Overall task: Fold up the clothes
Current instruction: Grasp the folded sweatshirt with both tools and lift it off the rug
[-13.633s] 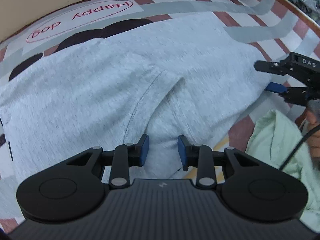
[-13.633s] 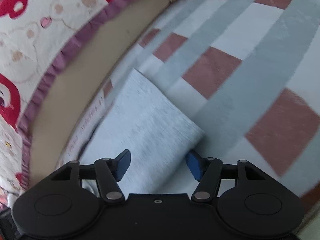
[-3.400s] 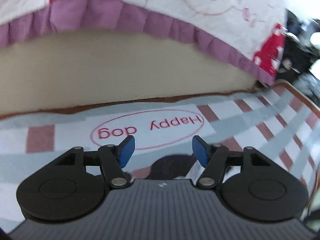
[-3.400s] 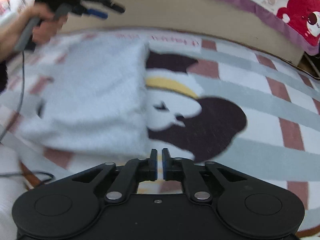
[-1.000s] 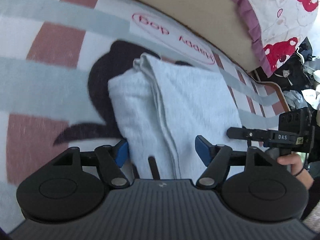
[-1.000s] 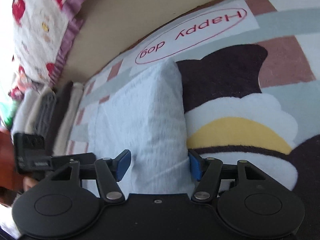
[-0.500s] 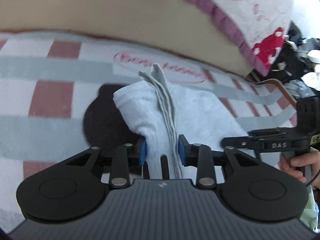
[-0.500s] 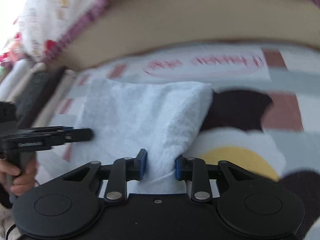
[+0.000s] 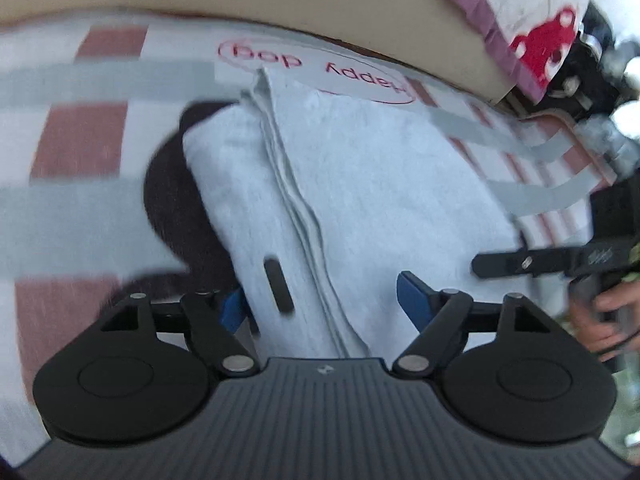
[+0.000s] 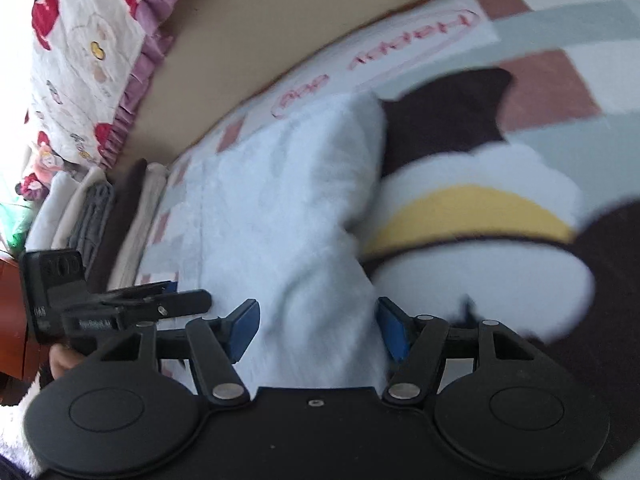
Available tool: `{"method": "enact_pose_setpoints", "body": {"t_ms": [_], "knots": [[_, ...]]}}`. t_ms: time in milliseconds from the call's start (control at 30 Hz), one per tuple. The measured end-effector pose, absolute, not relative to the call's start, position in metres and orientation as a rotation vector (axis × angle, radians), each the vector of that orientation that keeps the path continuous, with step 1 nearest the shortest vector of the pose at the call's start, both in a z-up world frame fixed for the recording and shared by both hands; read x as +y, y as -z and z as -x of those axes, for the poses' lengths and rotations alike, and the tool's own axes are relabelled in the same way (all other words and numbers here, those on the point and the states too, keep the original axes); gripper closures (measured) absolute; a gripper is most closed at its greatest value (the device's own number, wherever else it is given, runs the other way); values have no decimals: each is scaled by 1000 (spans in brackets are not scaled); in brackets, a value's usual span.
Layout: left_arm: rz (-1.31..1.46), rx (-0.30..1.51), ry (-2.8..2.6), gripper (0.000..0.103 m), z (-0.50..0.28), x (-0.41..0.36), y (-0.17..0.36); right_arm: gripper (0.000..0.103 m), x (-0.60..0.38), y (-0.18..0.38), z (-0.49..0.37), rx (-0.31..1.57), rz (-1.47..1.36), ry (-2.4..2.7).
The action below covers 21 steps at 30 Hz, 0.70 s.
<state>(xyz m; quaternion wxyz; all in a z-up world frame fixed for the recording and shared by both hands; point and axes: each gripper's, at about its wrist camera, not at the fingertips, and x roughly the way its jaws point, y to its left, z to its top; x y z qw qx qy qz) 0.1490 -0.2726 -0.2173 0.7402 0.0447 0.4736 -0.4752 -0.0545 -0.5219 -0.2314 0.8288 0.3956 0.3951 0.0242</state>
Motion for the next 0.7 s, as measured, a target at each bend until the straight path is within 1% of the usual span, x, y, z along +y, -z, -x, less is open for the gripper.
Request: {"method": "enact_pose_setpoints", "body": {"t_ms": [33, 67, 100, 133, 167, 233, 367, 500, 700], "knots": [[-142, 991, 1041, 26, -146, -277, 218, 36, -521, 232, 48, 830, -835, -40], [-164, 957, 1033, 32, -142, -280, 218, 46, -519, 231, 42, 826, -829, -26], [-183, 924, 1024, 43, -138, -282, 218, 63, -517, 229, 37, 837, -814, -4], [-188, 897, 1029, 63, -135, -281, 214, 65, -512, 225, 34, 855, -778, 6], [-195, 861, 1032, 77, -133, -279, 206, 69, -506, 218, 35, 847, -732, 8], [-199, 798, 1034, 80, -128, -273, 190, 71, -494, 201, 38, 820, -677, 4], [-216, 694, 966, 80, -116, -259, 165, 71, -467, 166, 38, 768, -575, -23], [-158, 679, 901, 80, -115, -234, 140, 72, -445, 136, 33, 699, -548, -46], [-80, 634, 726, 80, -102, -169, 109, 73, -390, 110, 17, 648, -463, -161]]}}
